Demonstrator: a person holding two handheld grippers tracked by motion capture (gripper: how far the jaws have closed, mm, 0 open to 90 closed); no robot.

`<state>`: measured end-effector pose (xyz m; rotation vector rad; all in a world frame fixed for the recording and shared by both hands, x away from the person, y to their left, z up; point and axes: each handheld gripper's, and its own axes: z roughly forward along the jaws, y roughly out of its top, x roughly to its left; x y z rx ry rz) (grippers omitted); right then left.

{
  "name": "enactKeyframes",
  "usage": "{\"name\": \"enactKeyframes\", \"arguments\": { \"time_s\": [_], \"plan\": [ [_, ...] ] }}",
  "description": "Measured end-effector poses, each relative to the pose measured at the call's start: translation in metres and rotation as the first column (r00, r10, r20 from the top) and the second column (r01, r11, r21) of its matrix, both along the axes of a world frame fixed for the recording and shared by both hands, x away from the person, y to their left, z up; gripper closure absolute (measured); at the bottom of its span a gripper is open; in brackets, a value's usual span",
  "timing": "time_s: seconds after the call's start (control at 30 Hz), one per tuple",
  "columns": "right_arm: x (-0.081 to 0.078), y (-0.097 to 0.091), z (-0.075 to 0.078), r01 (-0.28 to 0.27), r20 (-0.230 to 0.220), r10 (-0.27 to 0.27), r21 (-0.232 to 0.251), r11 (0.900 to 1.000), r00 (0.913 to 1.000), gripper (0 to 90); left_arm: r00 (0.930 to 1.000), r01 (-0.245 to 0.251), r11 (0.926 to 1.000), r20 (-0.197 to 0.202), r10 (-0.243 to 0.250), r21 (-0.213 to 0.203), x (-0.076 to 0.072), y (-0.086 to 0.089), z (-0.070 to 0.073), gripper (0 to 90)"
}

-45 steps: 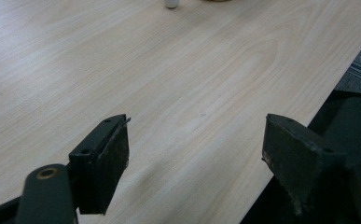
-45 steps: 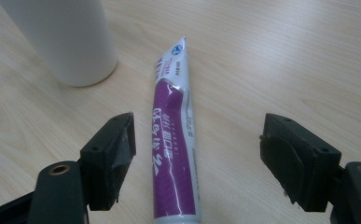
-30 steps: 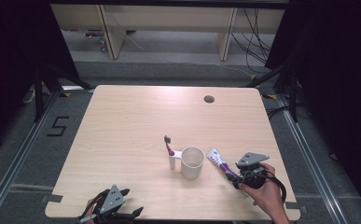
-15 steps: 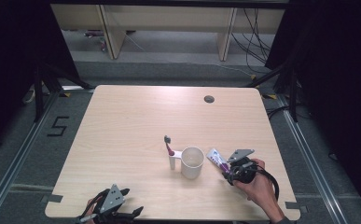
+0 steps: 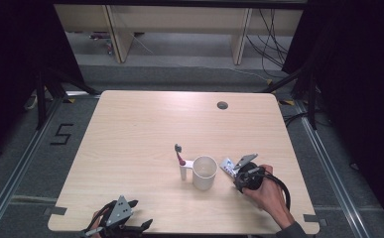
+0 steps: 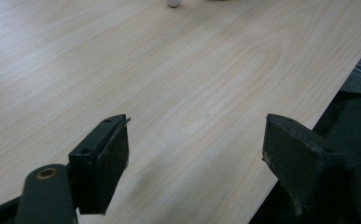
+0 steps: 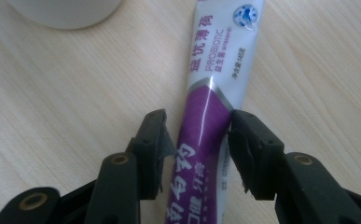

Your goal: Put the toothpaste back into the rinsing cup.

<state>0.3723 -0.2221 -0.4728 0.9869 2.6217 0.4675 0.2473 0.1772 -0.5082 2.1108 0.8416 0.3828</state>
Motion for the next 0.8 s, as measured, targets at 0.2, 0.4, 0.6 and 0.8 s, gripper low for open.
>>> {"name": "enactKeyframes", "arguments": {
  "time_s": [0.2, 0.4, 0.6, 0.8],
  "plan": [
    [0.007, 0.001, -0.001, 0.023, -0.031, -0.024, -0.016, 0.9996, 0.9992, 58.7, 1.0000, 0.002, 1.0000, 0.001, -0.002, -0.004, 0.000, 0.000, -0.001, 22.5],
    [0.013, 0.004, 0.001, 0.022, -0.063, -0.024, -0.039, 0.9990, 0.9977, 62.3, 1.0000, 0.002, 1.0000, -0.002, -0.002, 0.009, 0.000, -0.001, 0.000, 22.5],
    [0.023, 0.005, 0.004, 0.013, -0.089, -0.019, -0.060, 0.9981, 0.9958, 65.5, 1.0000, 0.004, 0.9999, -0.002, -0.004, 0.015, 0.000, 0.000, 0.000, 22.5],
    [0.033, 0.005, 0.004, -0.002, -0.127, -0.010, -0.099, 0.9951, 0.9919, 68.6, 1.0000, 0.006, 1.0000, 0.001, -0.006, 0.001, 0.000, -0.002, -0.001, 22.5]
  ]
}}
